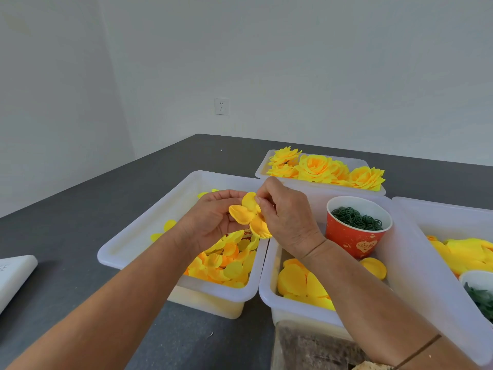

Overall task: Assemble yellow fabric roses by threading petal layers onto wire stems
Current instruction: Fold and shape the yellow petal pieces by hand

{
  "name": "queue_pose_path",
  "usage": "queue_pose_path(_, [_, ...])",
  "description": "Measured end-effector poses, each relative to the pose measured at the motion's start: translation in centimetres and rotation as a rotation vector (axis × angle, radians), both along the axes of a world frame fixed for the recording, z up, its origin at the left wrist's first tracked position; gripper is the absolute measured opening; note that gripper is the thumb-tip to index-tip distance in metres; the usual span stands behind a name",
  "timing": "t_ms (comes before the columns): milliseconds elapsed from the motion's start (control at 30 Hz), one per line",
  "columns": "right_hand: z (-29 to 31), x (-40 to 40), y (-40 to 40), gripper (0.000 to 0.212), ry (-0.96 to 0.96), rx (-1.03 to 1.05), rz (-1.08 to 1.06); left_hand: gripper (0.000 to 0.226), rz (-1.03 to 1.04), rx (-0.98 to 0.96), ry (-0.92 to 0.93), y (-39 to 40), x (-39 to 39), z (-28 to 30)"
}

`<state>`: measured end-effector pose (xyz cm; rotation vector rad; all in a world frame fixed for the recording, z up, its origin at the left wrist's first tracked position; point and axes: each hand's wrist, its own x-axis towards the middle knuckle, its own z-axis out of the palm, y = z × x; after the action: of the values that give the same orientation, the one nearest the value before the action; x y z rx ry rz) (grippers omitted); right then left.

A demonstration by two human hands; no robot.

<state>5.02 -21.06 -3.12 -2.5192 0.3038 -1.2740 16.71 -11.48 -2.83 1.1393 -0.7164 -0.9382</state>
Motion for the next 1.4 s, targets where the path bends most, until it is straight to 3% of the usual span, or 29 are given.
queue_pose_path(167, [0.0, 0.0, 0.0, 0.016, -0.079, 0.285, 0.13, 0.016, 0.145, 0.055, -0.064, 0.0, 0.1, -0.1])
queue_pose_path(267, [-0.1, 0.1, 0.2, 0.026, -0.072, 0.284, 0.184, 0.014, 0.289, 0.081, -0.066, -0.1, 0.4, -0.3])
queue_pose_path(533, [-0.2, 0.3, 0.2, 0.018, -0.048, 0.291, 0.263, 0.018, 0.603, 0.207, -0.111, -0.4, 0.9, -0.6])
queue_pose_path(667, [-0.2, 0.3, 0.0, 0.014, -0.015, 0.267, 0.259, 0.017, 0.593, 0.192, -0.107, -0.2, 0.9, -0.5])
queue_pose_path(767, [-0.5, 0.3, -0.3, 0.015, 0.037, 0.24, 0.165, 0.017, 0.467, 0.139, -0.136, -0.2, 0.5, -0.4])
queue_pose_path(967, [-0.3, 0.2, 0.0, 0.021, 0.028, 0.454, 0.232, 0.01, 0.272, 0.138, -0.209, 0.1, 0.3, -0.5])
queue_pose_path(1167, [0.1, 0.3, 0.1, 0.01, -0.018, 0.604, 0.23, 0.022, 0.422, 0.076, -0.465, -0.4, 0.0, -0.7])
queue_pose_path(1400, [-0.4, 0.3, -0.1, 0.019, 0.006, 0.804, 0.136, 0.024, 0.508, 0.023, -0.76, -0.2, -0.4, -0.9])
